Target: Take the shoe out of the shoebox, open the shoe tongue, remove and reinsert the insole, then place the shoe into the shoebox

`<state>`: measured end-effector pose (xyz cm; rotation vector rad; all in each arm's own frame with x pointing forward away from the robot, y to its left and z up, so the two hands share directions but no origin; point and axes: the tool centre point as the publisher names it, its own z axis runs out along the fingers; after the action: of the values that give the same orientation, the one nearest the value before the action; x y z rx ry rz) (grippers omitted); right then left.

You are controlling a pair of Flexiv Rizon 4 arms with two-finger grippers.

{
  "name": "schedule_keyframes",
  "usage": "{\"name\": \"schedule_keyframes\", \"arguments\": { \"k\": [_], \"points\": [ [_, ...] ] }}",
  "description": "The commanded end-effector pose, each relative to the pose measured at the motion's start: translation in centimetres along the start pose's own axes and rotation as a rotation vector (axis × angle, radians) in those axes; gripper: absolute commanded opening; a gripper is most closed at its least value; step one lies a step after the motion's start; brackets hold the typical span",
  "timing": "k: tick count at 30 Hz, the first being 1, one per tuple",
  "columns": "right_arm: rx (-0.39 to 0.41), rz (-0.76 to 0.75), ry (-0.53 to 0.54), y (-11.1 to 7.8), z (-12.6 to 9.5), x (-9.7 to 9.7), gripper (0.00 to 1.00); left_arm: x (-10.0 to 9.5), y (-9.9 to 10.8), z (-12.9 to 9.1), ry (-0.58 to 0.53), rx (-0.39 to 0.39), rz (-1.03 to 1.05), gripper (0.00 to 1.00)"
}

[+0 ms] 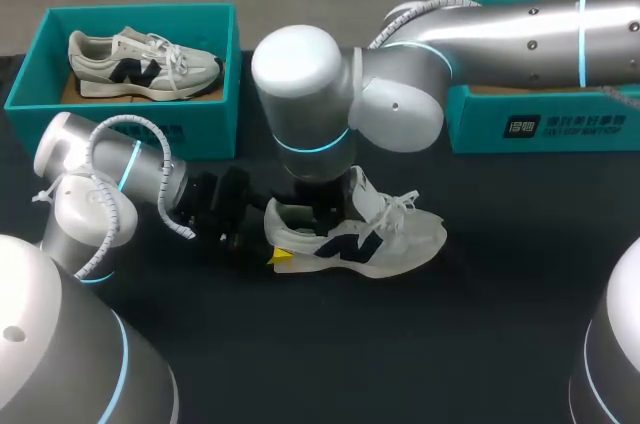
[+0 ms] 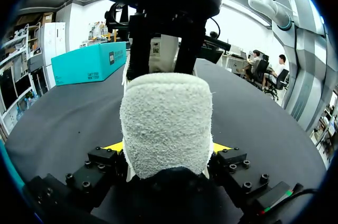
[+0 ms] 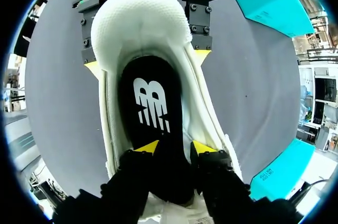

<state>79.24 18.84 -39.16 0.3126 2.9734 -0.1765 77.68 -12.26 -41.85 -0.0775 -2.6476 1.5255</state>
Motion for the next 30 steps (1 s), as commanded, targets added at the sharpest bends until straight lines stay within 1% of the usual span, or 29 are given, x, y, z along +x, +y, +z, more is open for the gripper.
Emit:
{"name": "schedule_keyframes", "arguments": {
  "k": [1,7,11,12,13,15,20,24,30],
  "points": [
    [-0.003,-0.007,0.018,0.9,0.9,0.0,0.38,-0.2,0.2,0.2,0.001,-0.004,-0.001,0.0],
    [0.003,-0.023,0.055,1.4,2.4,0.4,0.4,-0.2,0.2,0.2,0.001,-0.004,-0.001,0.0],
    [0.015,-0.027,0.101,1.2,3.6,1.0,0.37,-0.2,0.2,0.2,0.001,-0.004,-0.001,0.0],
    [0.016,-0.026,0.11,1.1,3.8,1.2,0.34,-0.2,0.2,0.2,0.001,-0.004,-0.001,0.0],
    [0.019,-0.023,0.12,1.0,4.0,1.3,0.27,-0.2,0.2,0.2,0.001,-0.004,-0.001,0.0],
    [0.018,-0.02,0.143,0.8,4.5,1.6,0.0,-0.2,0.2,0.2,0.001,-0.004,-0.001,0.0],
    [0.033,-0.002,0.172,0.4,5.0,2.0,0.0,-0.2,0.2,0.2,0.001,-0.004,-0.001,0.0],
    [0.038,0.039,0.2,-0.4,4.8,1.8,0.0,-0.2,0.2,0.2,0.001,-0.004,-0.001,0.0],
    [-0.015,0.063,0.206,-1.7,2.7,1.0,0.0,-0.2,0.2,0.2,0.001,-0.004,-0.001,0.0]
  ]
}}
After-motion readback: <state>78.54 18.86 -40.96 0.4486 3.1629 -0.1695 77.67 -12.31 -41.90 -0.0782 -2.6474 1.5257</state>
